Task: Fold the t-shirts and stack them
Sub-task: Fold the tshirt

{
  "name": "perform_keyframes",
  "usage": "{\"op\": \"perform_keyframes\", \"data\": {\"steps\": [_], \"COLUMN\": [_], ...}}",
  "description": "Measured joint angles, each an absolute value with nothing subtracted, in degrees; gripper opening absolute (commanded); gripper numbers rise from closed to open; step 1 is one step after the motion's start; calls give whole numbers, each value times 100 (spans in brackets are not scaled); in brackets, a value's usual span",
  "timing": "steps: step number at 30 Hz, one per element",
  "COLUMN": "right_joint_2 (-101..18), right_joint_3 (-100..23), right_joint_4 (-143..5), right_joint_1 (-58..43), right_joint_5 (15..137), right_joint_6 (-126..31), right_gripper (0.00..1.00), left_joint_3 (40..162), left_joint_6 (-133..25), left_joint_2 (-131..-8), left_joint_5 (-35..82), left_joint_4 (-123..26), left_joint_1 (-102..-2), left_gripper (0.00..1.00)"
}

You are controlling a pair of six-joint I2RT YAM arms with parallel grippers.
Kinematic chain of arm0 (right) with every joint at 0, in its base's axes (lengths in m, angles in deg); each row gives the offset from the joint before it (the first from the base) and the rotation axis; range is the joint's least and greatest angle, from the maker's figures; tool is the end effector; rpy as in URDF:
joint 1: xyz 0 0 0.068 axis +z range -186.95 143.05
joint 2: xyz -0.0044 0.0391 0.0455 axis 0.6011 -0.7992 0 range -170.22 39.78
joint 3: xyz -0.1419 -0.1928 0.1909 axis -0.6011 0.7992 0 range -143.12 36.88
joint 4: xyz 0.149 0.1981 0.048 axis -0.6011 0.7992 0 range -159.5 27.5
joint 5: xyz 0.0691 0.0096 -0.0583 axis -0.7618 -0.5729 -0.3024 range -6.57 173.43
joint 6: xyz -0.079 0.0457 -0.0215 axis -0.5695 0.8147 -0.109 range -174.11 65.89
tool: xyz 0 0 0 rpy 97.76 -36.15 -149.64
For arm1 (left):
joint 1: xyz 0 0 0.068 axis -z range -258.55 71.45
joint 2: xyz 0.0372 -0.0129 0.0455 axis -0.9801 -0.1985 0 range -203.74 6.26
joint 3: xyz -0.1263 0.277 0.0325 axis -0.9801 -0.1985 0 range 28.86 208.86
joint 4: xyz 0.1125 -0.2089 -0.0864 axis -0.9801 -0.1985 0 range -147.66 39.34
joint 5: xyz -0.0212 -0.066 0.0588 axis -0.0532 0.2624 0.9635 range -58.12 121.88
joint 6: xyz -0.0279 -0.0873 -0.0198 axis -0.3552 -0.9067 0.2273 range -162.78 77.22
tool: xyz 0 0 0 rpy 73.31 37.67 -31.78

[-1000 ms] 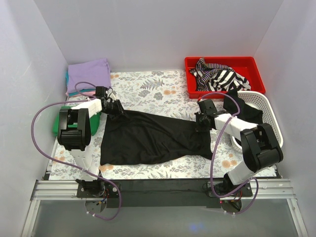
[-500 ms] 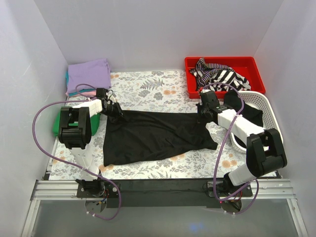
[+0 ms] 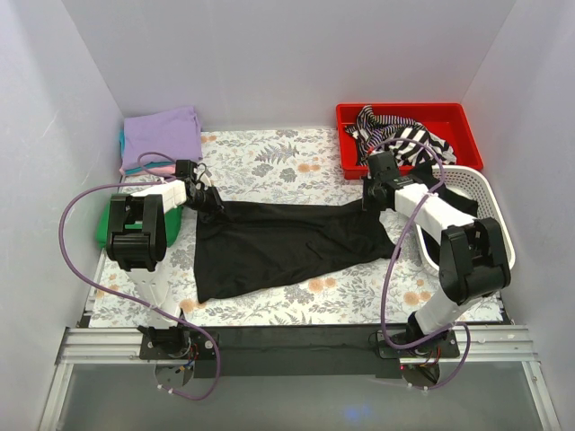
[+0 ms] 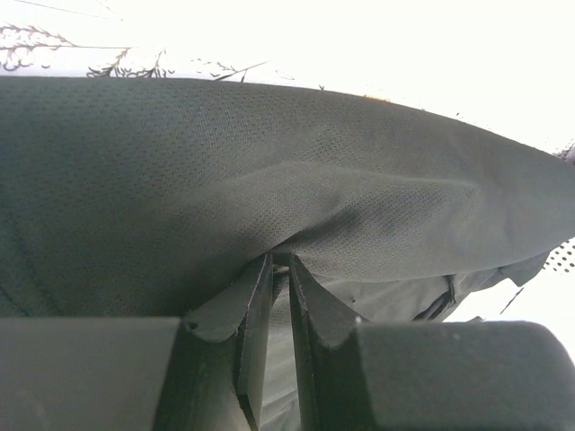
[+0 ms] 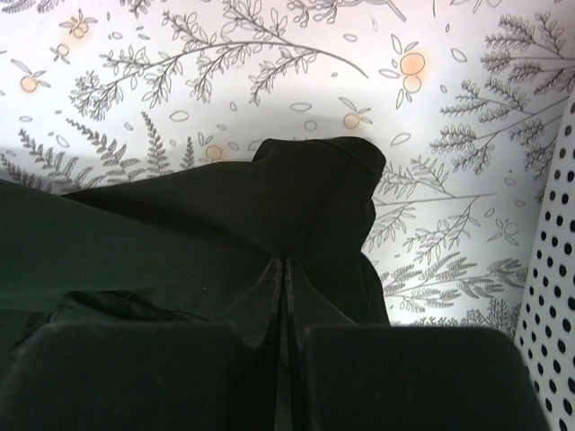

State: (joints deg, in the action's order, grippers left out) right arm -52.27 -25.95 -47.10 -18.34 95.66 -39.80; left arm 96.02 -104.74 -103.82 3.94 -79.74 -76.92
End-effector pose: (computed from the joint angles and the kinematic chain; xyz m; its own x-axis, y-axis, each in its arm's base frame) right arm 0.3494 0.0987 0.2263 -0.7662 -0.0030 -0.6426 0.0023 1.0000 -0.0074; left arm 0.3803 -0.0505 0.1358 -0.5968 -0.7631 0.2481 -0.7593 0.4371 -0.4821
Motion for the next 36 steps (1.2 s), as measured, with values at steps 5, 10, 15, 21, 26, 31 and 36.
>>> {"op": "perform_keyframes", "data": {"steps": [5, 10, 15, 21, 26, 31, 36], "right_joint_2": [-5520, -5819, -6206, -6964, -7096, -6803, -6514], "right_joint_3": [-2899, -3353, -3764, -4361, -4328, -4085, -3830], "right_joint_4": [-4695, -4730, -4852, -5032, -5038, -4977, -4916], "right_joint_1": [-1936, -2159, -2330, -2533, -2601, -2599, -2590], "right_joint_5": [9523, 9488, 9510, 9332, 9005, 8703, 8646], "right_joint_6": [-4030, -4138, -4295, -4391, -4391, -4417, -4400], "right_gripper": [2, 11, 16, 11, 23, 32, 33], "left_joint_3": [9622, 9633, 9643, 9648, 9648, 9648, 9648], "left_joint_6": [-10472, -10474, -10478, -10500, -10498, -10498, -10498], "left_joint_2": [-10382, -10382, -10380, -10378, -10367, -10351, -10349], "left_joint_5": [453, 483, 527, 555, 558, 564, 566], "left_joint_4": [-8004, -8022, -8035, -8039, -8044, -8048, -8048], "left_joint_1": [-7692, -7688, -7675, -7666, -7664, -7655, -7655], "left_gripper": [13, 13, 13, 13, 13, 13, 13]}}
